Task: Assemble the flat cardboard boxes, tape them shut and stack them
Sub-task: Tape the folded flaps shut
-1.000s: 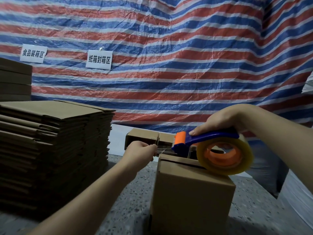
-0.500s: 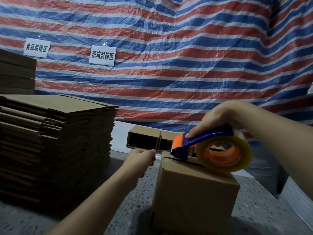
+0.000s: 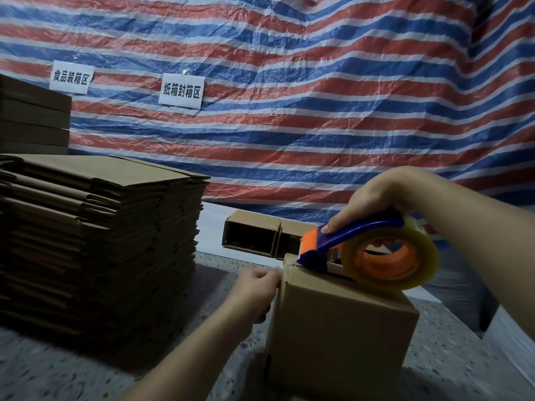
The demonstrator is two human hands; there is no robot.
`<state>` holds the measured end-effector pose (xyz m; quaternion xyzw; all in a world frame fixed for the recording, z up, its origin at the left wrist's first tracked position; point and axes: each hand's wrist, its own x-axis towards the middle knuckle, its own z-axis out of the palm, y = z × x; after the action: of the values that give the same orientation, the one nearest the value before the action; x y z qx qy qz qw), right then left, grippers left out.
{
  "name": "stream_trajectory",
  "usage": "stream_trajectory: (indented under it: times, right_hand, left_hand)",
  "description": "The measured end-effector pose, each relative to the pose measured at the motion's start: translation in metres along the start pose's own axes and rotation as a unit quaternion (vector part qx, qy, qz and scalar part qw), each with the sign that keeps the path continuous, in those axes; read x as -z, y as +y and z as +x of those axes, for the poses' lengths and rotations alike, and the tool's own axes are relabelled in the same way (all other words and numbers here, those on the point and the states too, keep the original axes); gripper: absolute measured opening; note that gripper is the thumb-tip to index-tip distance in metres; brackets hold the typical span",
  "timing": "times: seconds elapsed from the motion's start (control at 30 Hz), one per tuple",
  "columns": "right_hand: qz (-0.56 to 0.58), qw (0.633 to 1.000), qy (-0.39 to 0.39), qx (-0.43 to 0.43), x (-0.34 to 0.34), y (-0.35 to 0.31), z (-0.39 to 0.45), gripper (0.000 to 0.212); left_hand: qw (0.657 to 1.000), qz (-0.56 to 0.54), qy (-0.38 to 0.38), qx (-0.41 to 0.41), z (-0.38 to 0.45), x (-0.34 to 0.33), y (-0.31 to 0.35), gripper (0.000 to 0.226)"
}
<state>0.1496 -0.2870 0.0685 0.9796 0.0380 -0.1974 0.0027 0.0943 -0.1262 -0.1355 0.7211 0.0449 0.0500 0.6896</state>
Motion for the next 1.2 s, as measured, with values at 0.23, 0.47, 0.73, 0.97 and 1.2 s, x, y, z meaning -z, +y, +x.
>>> stream_trajectory:
  times: [0.23,0.47,0.73,0.97,1.2]
  right_hand:
    - [0.000,1.000,-0.001,0.008,-0.002,-0.001,0.000,0.058]
    - [0.007,1.000,-0.014,-0.003,0.001,-0.001,0.002,0.070]
    - [0.002,1.000,-0.025,-0.012,0.002,-0.004,0.006,0.067]
    - [-0.019,1.000,-0.014,-0.017,0.003,-0.006,0.004,0.066]
    - [0.007,0.999,-0.011,-0.031,0.009,0.003,0.003,0.076]
  left_hand:
    - [0.999,-0.017,-0.002,0.033,0.006,-0.004,-0.005,0.033]
    - [0.987,-0.025,0.101,0.123,-0.001,0.002,-0.031,0.045]
    - [0.958,0.164,-0.028,-0.234,-0.016,-0.006,0.016,0.048]
    - [0.919,0.278,0.003,-0.278,-0.020,-0.011,0.007,0.043]
    - [0.871,0.411,0.039,-0.268,-0.019,-0.010,0.010,0.051]
